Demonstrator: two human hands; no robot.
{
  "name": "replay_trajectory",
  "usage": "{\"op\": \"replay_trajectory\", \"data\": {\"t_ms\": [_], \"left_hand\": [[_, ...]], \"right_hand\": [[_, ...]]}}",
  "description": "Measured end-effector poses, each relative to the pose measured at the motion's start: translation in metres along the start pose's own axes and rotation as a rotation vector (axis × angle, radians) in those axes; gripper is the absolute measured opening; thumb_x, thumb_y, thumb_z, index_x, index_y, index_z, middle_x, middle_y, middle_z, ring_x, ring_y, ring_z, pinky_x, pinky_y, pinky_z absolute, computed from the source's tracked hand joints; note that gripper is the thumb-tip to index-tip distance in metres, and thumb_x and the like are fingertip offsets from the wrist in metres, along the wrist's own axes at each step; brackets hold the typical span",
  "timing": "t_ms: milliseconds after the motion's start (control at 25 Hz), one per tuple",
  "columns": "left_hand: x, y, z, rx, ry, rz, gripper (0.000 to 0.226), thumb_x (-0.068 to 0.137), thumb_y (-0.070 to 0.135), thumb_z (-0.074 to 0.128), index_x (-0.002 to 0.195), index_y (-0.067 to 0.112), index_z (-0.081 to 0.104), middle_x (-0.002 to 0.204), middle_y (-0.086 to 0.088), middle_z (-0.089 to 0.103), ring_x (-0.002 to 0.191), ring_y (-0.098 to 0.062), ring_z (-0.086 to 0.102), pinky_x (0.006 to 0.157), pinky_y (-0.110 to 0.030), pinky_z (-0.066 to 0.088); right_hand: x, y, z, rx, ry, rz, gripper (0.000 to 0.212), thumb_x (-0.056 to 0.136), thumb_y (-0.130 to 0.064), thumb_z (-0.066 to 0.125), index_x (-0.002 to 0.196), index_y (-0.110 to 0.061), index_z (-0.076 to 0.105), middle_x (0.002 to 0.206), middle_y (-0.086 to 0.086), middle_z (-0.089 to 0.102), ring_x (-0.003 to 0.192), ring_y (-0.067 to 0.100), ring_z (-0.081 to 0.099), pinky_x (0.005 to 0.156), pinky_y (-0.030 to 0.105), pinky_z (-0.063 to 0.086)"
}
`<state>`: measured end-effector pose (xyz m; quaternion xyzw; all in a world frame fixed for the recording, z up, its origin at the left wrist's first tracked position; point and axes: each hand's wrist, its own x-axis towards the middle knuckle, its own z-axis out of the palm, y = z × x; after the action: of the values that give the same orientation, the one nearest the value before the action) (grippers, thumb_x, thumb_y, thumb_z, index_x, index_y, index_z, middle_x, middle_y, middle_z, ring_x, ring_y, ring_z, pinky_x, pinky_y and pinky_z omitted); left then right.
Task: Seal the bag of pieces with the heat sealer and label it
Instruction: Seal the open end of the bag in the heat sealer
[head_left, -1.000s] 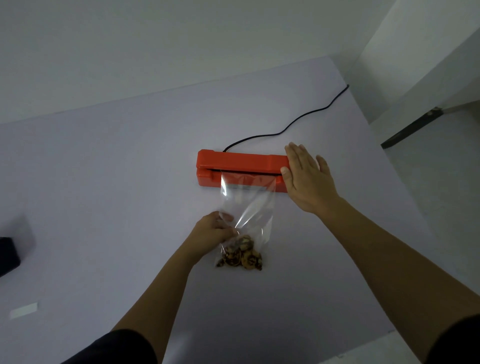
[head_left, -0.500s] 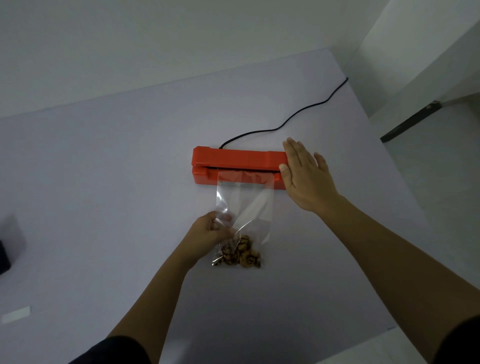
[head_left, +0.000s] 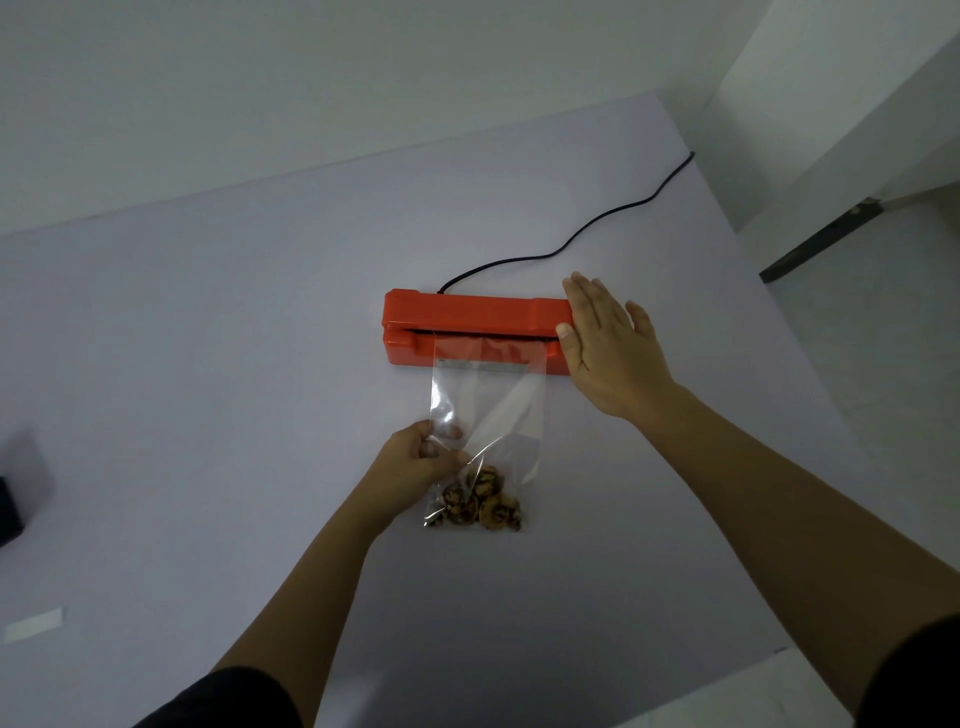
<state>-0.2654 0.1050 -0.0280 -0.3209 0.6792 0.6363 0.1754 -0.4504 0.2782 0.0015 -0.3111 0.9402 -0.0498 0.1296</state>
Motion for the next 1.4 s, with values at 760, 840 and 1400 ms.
{"op": "replay_trajectory", "data": {"t_ms": [760, 840, 1400], "left_hand": [[0.000, 0.001, -0.002, 0.029, 0.004, 0.004, 0.025, 0.082, 0.016, 0.070, 0.106, 0.013, 0.062, 0.072, -0.011, 0.065, 0.067, -0.016, 0.067, 0.067, -0.026, 0.051], [0.000, 0.001, -0.001, 0.031, 0.003, 0.005, 0.025, 0.082, 0.016, 0.070, 0.106, 0.013, 0.062, 0.073, -0.013, 0.065, 0.066, -0.015, 0.067, 0.066, -0.024, 0.050], [-0.003, 0.000, 0.001, -0.011, 0.022, 0.008, 0.024, 0.083, 0.008, 0.068, 0.105, 0.008, 0.061, 0.080, -0.008, 0.068, 0.062, -0.008, 0.067, 0.056, -0.011, 0.050]], "right_hand": [[0.000, -0.001, 0.001, 0.029, 0.016, -0.012, 0.055, 0.100, -0.039, 0.014, 0.149, -0.015, 0.007, 0.159, 0.001, 0.008, 0.146, 0.017, 0.005, 0.117, 0.041, 0.004], [0.000, 0.000, 0.003, 0.032, 0.015, -0.011, 0.055, 0.100, -0.038, 0.015, 0.149, -0.015, 0.007, 0.159, 0.001, 0.008, 0.146, 0.017, 0.004, 0.117, 0.041, 0.003], [-0.003, -0.044, -0.107, 0.173, 0.321, -0.248, 0.070, 0.084, -0.051, 0.053, 0.143, -0.023, 0.027, 0.118, 0.001, 0.059, 0.124, 0.020, 0.045, 0.114, 0.050, 0.008]]}}
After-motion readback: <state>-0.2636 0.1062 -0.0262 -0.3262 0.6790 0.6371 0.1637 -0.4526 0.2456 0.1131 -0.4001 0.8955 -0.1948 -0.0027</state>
